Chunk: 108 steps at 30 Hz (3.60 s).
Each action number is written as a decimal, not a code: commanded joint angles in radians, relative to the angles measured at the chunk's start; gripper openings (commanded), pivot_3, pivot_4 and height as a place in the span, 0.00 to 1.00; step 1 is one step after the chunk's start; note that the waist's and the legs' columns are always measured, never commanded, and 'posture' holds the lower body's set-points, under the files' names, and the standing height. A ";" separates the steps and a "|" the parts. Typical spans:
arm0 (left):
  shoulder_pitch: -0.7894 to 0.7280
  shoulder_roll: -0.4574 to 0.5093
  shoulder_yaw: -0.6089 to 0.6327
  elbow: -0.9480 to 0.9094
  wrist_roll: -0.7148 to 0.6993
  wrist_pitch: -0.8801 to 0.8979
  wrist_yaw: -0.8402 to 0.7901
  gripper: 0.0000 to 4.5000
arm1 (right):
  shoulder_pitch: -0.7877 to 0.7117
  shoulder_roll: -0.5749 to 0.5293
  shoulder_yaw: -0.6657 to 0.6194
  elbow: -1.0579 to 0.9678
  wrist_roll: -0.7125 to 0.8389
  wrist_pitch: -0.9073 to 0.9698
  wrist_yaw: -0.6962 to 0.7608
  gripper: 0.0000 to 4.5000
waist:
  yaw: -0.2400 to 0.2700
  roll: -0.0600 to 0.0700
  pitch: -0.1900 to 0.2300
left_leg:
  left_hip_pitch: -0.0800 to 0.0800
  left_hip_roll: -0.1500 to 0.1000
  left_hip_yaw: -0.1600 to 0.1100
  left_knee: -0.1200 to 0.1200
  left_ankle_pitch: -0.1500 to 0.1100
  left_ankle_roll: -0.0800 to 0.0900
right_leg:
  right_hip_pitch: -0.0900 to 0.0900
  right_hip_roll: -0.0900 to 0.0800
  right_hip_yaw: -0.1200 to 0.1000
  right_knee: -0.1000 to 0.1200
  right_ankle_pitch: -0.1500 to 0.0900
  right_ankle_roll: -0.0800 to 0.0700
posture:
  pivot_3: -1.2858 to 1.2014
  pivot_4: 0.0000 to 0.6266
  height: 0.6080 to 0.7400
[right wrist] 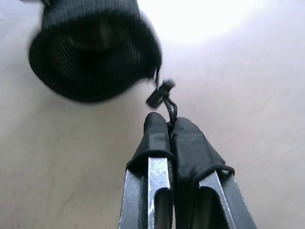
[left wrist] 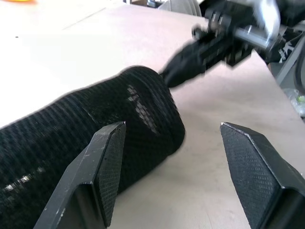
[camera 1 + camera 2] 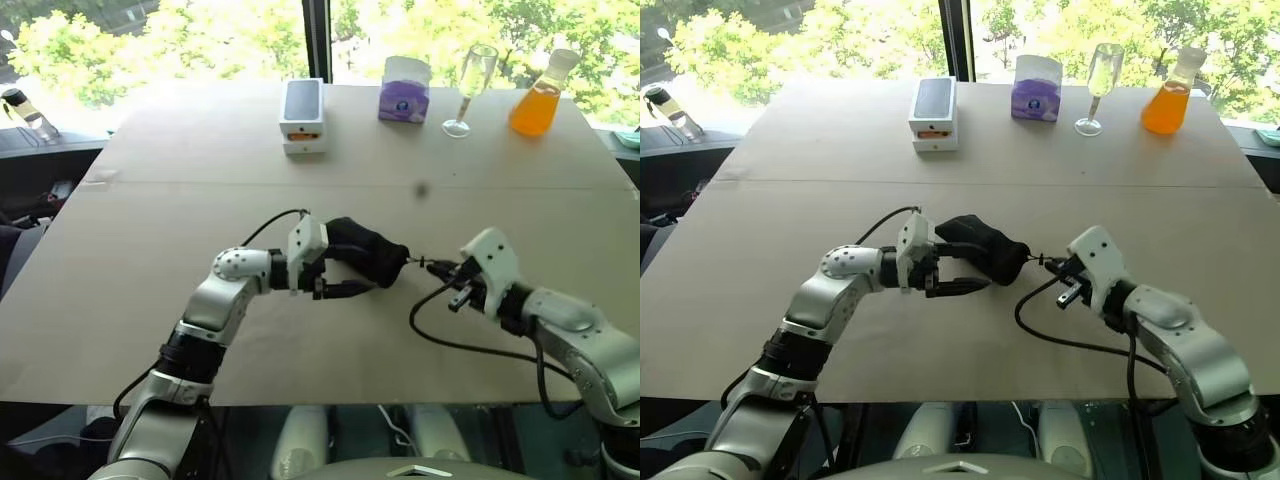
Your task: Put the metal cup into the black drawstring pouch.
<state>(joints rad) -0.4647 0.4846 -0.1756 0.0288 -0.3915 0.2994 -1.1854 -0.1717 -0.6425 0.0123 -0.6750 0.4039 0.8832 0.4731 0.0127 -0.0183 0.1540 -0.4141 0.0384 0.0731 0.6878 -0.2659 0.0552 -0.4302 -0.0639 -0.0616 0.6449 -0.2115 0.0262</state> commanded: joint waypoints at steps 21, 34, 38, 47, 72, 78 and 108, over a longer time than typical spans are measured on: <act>-0.245 -0.219 -0.070 0.068 0.082 -0.045 0.106 0.73 | -0.222 -0.248 0.018 -0.092 -0.058 -0.065 0.166 0.01 | 0.003 -0.001 0.000 | -0.001 -0.001 0.001 0.000 -0.001 0.001 | 0.000 0.000 0.002 -0.002 0.001 -0.001 | 0.52 0.24 0.98; -0.280 -0.274 -0.095 0.141 0.118 -0.111 0.088 0.27 | -0.234 -0.279 0.014 -0.094 -0.057 -0.094 0.230 0.00 | 0.002 -0.001 0.000 | -0.001 -0.001 0.001 0.000 -0.001 0.001 | 0.000 0.000 0.002 -0.002 0.001 -0.001 | 0.52 0.24 0.98; -0.284 -0.280 -0.098 0.148 0.113 -0.112 0.079 0.03 | -0.225 -0.278 0.009 -0.092 -0.059 -0.101 0.233 0.00 | 0.002 -0.001 0.000 | -0.001 -0.001 0.001 0.000 -0.001 0.001 | 0.000 0.000 0.001 -0.002 0.001 -0.001 | 0.52 0.24 0.98; -0.262 -0.278 -0.099 0.153 0.113 -0.091 0.073 0.03 | -0.237 -0.243 -0.020 -0.095 -0.043 -0.057 0.193 0.00 | 0.002 -0.001 0.000 | -0.001 -0.001 0.001 0.000 -0.001 0.001 | 0.000 0.000 0.002 -0.002 0.001 -0.001 | 0.52 0.24 0.98; -0.202 -0.229 -0.105 0.171 0.135 -0.103 0.075 0.03 | -0.280 -0.229 -0.071 -0.042 -0.035 0.017 0.145 0.00 | 0.002 -0.001 0.000 | -0.001 -0.001 0.001 0.000 -0.001 0.001 | 0.000 0.000 0.002 -0.002 0.001 -0.001 | 0.52 0.24 0.98; -0.200 -0.226 -0.104 0.167 0.136 -0.104 0.082 0.03 | -0.267 -0.233 -0.073 -0.049 -0.029 0.010 0.156 0.00 | 0.002 -0.001 0.000 | -0.001 -0.001 0.001 0.000 -0.001 0.001 | 0.000 0.000 0.002 -0.002 0.001 -0.001 | 0.52 0.24 0.98; -0.200 -0.255 -0.072 0.081 0.098 -0.109 0.100 0.00 | -0.096 0.400 -0.379 -0.044 0.399 0.208 -0.250 0.48 | 0.002 0.000 0.000 | -0.001 0.000 0.001 0.000 0.000 0.001 | 0.000 0.000 0.001 -0.001 0.001 -0.001 | 0.52 0.24 0.98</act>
<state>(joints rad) -0.6627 0.2355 -0.2744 0.1626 -0.2749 0.1917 -1.0959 -0.2801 -0.2891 -0.3175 -0.7014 0.7496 1.0769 0.3195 0.0145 -0.0186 0.1542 -0.4150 0.0382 0.0738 0.6876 -0.2664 0.0560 -0.4301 -0.0635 -0.0601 0.6441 -0.2108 0.0253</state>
